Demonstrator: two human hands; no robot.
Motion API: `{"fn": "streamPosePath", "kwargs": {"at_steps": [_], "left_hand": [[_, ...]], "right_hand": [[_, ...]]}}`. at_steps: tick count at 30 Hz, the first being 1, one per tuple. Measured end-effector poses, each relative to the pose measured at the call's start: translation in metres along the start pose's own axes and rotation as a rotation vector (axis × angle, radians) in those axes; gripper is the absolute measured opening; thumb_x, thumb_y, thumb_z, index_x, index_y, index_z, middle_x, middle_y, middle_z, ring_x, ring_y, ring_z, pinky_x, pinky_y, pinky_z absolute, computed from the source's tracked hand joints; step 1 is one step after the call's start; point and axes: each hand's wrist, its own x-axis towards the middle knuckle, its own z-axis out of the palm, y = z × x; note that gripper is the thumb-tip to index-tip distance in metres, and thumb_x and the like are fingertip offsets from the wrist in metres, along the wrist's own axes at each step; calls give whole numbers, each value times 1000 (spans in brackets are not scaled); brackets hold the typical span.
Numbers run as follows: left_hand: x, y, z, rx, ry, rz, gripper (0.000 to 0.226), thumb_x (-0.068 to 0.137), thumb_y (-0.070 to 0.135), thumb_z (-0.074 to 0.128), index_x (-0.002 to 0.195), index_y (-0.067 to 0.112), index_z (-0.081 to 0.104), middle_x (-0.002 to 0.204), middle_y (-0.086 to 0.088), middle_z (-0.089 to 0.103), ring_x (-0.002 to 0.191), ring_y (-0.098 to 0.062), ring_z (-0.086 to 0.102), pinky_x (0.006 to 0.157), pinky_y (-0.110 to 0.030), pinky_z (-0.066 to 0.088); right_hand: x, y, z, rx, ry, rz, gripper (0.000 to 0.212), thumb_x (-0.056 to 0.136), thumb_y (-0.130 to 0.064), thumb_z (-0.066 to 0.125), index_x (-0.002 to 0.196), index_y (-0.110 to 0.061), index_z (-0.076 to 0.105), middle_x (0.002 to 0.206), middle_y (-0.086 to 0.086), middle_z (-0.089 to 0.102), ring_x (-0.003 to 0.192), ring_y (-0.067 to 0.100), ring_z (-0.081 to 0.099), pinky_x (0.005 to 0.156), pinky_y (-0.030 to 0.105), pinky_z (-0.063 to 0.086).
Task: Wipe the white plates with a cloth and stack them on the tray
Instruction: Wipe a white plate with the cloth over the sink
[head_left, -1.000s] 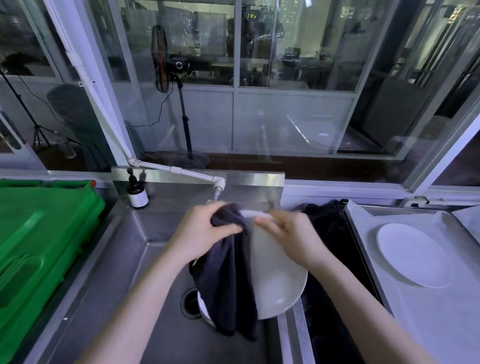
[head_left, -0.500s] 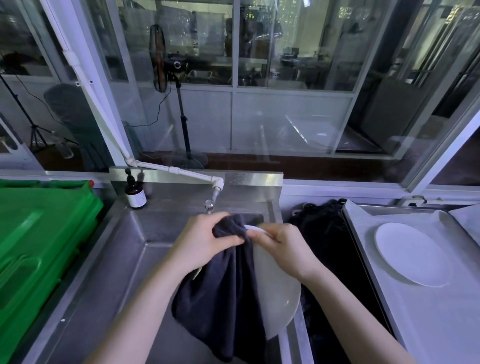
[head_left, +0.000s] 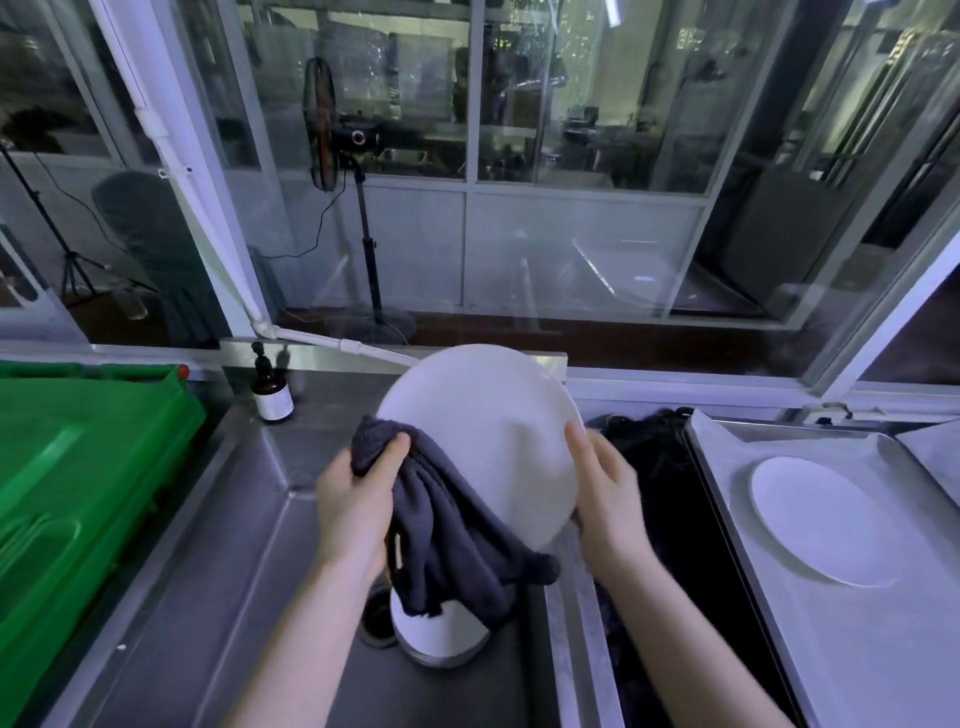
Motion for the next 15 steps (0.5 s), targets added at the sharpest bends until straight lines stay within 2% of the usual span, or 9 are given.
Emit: {"fn": "streamPosePath", "kwargs": {"at_steps": [2,4,7,9,11,13,15], "left_hand": [[9,12,-5,150,-78,157,11,83,15,77,89,24,72,87,9,76,90,-8,71,76,-20,52],[13,24,-4,375,-285,350,24,80,13,79,88,35,72,87,16,75,86,1,69,74,-11,50],[10,37,9,664,-569,515,28,71,26,82,86,46,69,84,18,74,82,7,66,73,-9,47],[9,40,13,702,-600,520,24,68,34,78,87,45,69,83,17,74,83,5,66,74,-12,49],[10,39,10,618,-544,473,20,71,32,78,87,40,71,85,16,75,84,4,67,75,-13,50],[10,29,4,428,-385,373,21,78,21,79,88,38,73,87,16,76,85,2,69,74,-11,51],[4,15,2,146,-189,208,19,86,13,74,97,29,74,93,11,76,90,-3,70,76,-13,52]], "right_hand": [[16,-23,-16,-65,-196,-41,28,86,-45,72,97,-19,68,83,-3,70,72,11,60,61,26,45],[30,-46,-15,-333,-400,-108,32,82,-51,71,96,-22,70,83,-6,71,73,9,63,65,21,46],[36,-58,4,-755,-648,-296,47,92,-47,66,74,-5,57,62,-3,43,58,6,38,55,23,30],[30,-56,10,-787,-609,-414,49,96,-37,64,61,-12,40,58,-7,28,55,8,27,52,24,23],[27,-49,6,-700,-516,-445,52,97,-35,63,60,-17,31,57,-9,23,55,9,23,51,25,20],[23,-41,1,-547,-361,-372,55,97,-37,63,60,-17,27,57,-9,23,55,8,23,52,28,18],[16,-27,3,-328,-124,-266,56,98,-37,62,60,-14,29,59,-5,26,58,11,25,55,32,18]]}}
